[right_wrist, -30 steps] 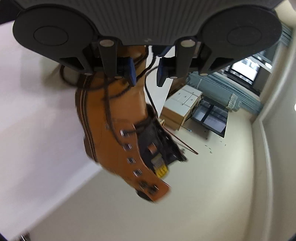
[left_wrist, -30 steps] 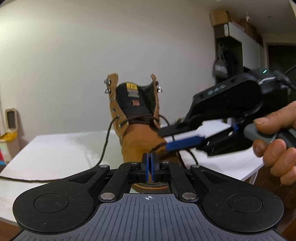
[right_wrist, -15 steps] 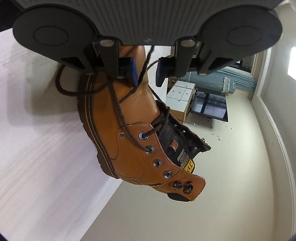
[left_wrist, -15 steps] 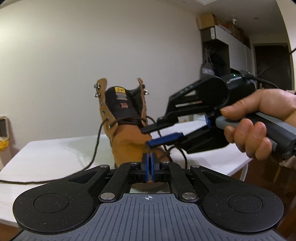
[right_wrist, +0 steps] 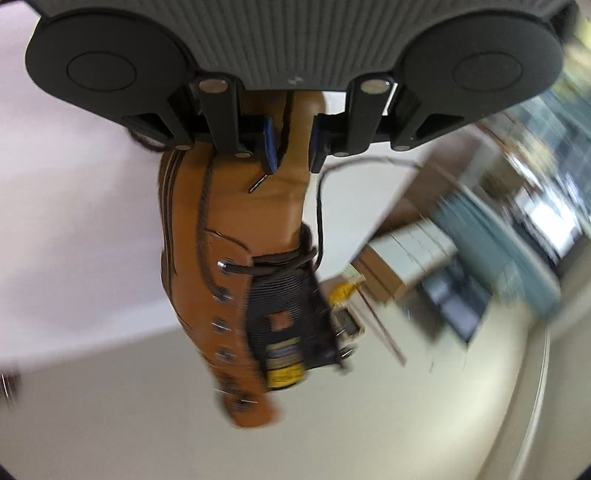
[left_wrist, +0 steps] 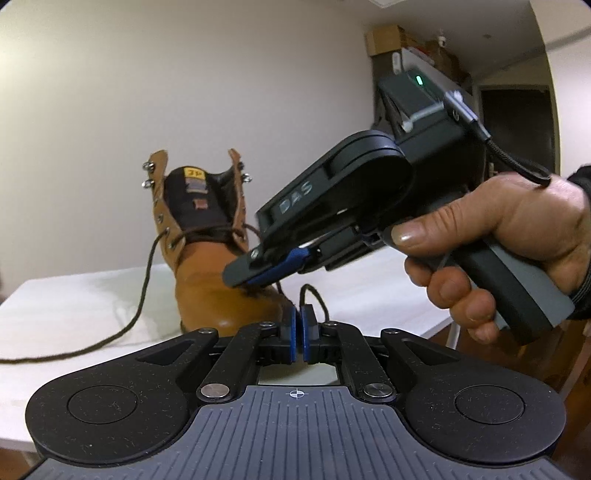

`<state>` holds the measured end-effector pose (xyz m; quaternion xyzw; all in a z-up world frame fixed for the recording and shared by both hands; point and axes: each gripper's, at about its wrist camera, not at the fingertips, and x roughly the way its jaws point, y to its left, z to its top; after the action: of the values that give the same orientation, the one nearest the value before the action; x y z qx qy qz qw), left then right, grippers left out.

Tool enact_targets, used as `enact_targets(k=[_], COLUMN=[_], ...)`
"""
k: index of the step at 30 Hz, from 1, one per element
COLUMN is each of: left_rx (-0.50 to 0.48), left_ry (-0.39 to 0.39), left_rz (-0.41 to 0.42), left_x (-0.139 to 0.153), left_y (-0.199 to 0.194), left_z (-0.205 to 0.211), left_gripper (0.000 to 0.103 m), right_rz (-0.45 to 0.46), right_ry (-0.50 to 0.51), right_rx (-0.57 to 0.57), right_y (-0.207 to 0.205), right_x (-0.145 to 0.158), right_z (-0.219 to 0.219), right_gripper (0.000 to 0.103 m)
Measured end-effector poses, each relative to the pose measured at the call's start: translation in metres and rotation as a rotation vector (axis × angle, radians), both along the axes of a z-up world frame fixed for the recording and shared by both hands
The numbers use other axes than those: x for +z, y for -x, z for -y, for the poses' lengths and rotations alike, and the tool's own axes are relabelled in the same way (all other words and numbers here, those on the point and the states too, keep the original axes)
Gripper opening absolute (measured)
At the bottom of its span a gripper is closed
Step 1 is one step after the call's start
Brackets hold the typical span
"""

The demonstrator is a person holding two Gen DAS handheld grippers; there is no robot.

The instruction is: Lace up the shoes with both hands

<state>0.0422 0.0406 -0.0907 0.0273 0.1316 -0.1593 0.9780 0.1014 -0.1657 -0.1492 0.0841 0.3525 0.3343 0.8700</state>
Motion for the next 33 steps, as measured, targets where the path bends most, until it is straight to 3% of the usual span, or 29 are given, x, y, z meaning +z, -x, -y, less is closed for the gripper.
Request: enact_targets(k=[5,9,12,18,22,27,28,33], left_rx=[-0.036,-0.051,-0.057,-0.055,-0.017,0.070,0.085,0.141], left_ry=[0.001,-0.005,-0.010,0.037,0.097,0.108,0.106,0.073], left_rz=[0.010,0.004,0.000,-0.035,-0.048,-0.009,-0.002,-0.011], left_x=[-0.003,-0.005,-0.006,-0.004,0.005,0.024,0.029,0.055], left_y=[0.003,0.005,0.006,0.001,-0.003,-0.016,-0.022,-0.069], left_z=[0.006,0.010,0.013,0.005,-0.016,-0.051,-0.058,-0.093], left_gripper=[0.004,0.004,0.004,0.007,0.021,0.027,0.027,0.027], right_rz=[0.155,0.156,0.184,0.232,0.342,0.523,0.600,0.740], right_ry=[0.218,0.204,0.200,0.163,0.203,0.332,0.394,0.530], right_rx=[0.043,0.044,0.039,0.076,0.130,0.200,0.228,0.328], right_y=[0.020,0.020,0.021,0.031,0.034,0.038,0.039,0.037], right_x=[0.008,0.005,0.002,0.010,0.028,0.050,0.055,0.061], right_z=[-0.018,-0.013,-0.009,-0.001,-0.004,-0.010,-0.014,-0.030], right_gripper=[0.025,0.024,0.003,0.003,0.003,0.003,0.003,0.003])
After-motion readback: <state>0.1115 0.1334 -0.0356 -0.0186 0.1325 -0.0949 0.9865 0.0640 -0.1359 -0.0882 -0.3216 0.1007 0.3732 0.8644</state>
